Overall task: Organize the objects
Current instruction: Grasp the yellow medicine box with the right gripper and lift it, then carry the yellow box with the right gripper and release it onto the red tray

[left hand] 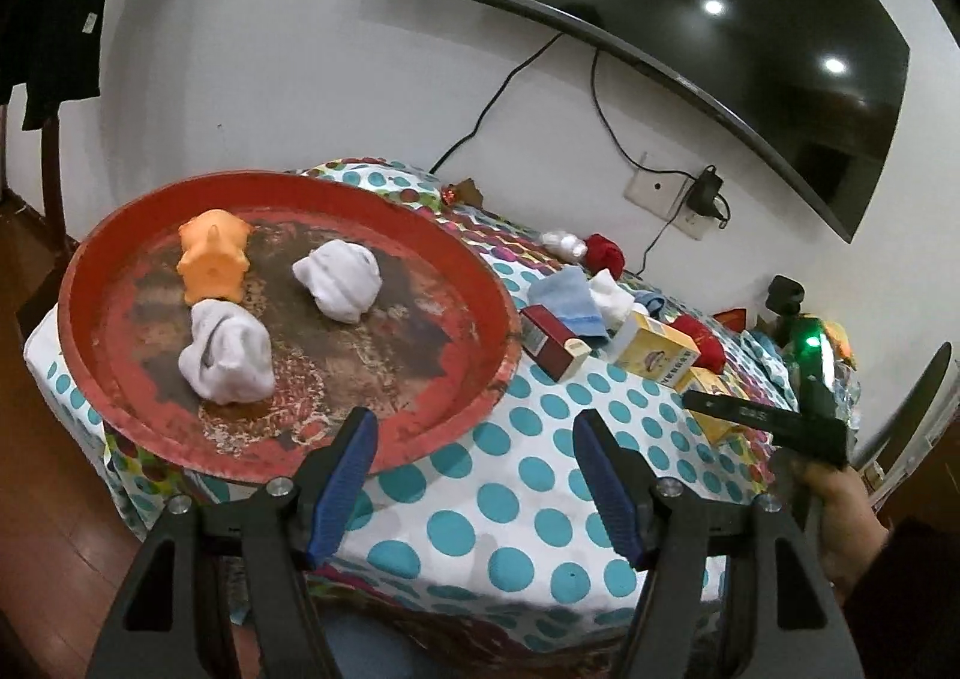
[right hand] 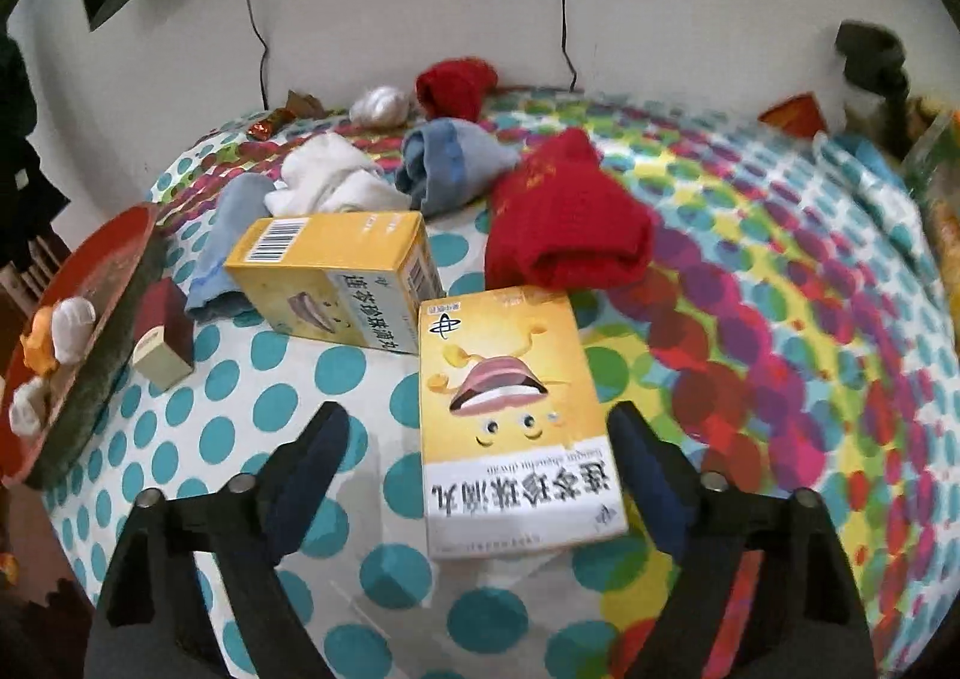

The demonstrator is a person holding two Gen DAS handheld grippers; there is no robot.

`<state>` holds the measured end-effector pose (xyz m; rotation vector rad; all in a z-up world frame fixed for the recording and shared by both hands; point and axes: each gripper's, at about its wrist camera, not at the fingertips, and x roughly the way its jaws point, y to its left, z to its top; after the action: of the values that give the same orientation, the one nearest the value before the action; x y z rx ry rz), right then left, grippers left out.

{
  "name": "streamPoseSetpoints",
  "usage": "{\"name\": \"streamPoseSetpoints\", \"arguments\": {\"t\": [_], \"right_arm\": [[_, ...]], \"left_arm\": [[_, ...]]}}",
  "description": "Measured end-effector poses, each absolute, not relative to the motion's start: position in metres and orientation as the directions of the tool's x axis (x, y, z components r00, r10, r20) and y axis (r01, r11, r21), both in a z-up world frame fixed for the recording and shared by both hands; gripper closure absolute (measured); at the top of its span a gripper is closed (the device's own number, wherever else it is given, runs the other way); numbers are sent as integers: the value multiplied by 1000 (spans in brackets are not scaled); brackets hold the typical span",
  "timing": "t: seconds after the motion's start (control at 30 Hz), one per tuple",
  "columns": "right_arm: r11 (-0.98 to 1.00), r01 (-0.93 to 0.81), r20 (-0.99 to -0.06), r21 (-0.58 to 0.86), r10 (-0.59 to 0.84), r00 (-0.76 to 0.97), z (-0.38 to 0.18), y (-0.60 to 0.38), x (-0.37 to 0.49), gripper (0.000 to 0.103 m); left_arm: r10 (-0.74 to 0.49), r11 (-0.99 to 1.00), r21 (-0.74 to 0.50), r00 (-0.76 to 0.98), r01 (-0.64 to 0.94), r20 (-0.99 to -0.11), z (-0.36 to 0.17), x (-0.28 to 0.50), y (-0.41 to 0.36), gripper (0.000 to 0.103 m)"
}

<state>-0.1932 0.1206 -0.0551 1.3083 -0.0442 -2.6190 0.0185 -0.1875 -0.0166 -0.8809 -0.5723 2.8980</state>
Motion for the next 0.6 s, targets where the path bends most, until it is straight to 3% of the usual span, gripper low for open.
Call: {"name": "streamPoseSetpoints", "arguments": {"t": [0.1, 0.2, 0.33, 0.6], "right_arm": [[-984, 173, -793, 50, -144, -593, -56, 117, -195, 33], [-986, 165, -793, 0, -100, -600, -56, 118, -198, 54], [-991, 135, -775, 8, -91, -626, -51, 130, -195, 55], [-997, -45, -756, -62, 77, -650, -41, 183, -200, 55]], "left_arm": [[166, -932, -361, -839, 39, -518, -16, 20, -184, 34], [177, -926, -375, -830, 41, -528, -19, 17, -185, 34], [172, -924, -378, -827, 53, -536, -20, 19, -184, 34], [154, -944, -328, -832, 36, -533, -16, 22, -175, 34]]}}
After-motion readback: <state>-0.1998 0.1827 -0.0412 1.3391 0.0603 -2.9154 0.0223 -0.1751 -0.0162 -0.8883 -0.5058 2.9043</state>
